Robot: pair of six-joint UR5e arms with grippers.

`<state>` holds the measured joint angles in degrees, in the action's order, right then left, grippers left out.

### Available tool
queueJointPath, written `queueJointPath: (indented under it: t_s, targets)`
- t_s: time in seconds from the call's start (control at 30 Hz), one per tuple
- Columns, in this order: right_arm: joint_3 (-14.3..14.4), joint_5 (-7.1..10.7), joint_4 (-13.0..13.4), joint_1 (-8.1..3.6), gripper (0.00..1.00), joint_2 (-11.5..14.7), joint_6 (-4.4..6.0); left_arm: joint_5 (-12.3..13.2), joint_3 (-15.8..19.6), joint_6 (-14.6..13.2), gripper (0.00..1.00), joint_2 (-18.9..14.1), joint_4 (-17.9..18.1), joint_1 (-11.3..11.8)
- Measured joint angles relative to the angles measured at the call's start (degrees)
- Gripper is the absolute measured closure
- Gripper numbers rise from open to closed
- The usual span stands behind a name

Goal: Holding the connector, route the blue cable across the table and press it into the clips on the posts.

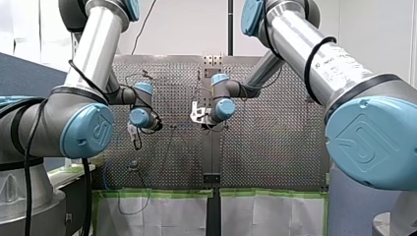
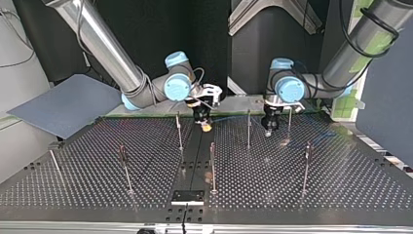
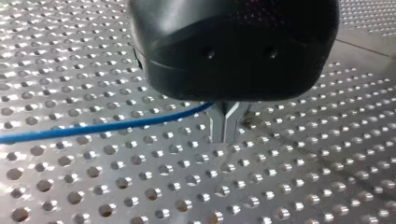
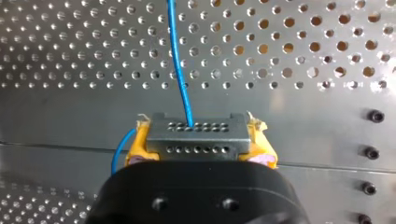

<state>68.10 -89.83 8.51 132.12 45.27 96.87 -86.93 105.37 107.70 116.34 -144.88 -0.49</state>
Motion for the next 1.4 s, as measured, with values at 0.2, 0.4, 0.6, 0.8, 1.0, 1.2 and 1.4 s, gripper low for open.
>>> queueJointPath:
  t_s: [0.2, 0.4, 0.6, 0.8, 1.0, 1.2, 1.4]
  targets:
    - [-0.9, 0.5, 0.0, -0.75, 1.0, 0.0, 0.0, 0.4, -1.6, 0.5, 1.0, 0.0, -0.3, 0.7]
    - [-1.4, 0.92, 0.0, -1.07, 1.0, 0.0, 0.0, 0.1, -1.8, 0.6, 0.91, 0.0, -1.4, 1.3]
    - [-1.4, 1.08, -0.1, -1.11, 1.0, 0.0, -0.07, -2.4, -1.8, -1.0, 0.24, 0.0, -4.0, 1.1]
    - [-1.4, 1.08, -0.6, -0.9, 1.0, 0.0, -0.1, -5.4, -1.8, -4.1, 0.0, -0.1, -7.2, 0.2]
    - [-1.4, 0.9, -1.4, -0.78, 1.0, 0.0, -0.08, -6.3, -0.9, -6.0, 0.0, -1.1, -10.2, -1.2]
    - [-1.4, 0.73, -2.0, -0.9, 1.0, 0.0, -0.09, -6.5, 1.4, -5.9, 0.0, -3.7, -13.1, -2.7]
    - [-1.4, 0.21, -2.6, -0.91, 1.0, 0.0, -0.09, -7.0, 3.4, -6.0, 0.0, -6.6, -16.0, -3.7]
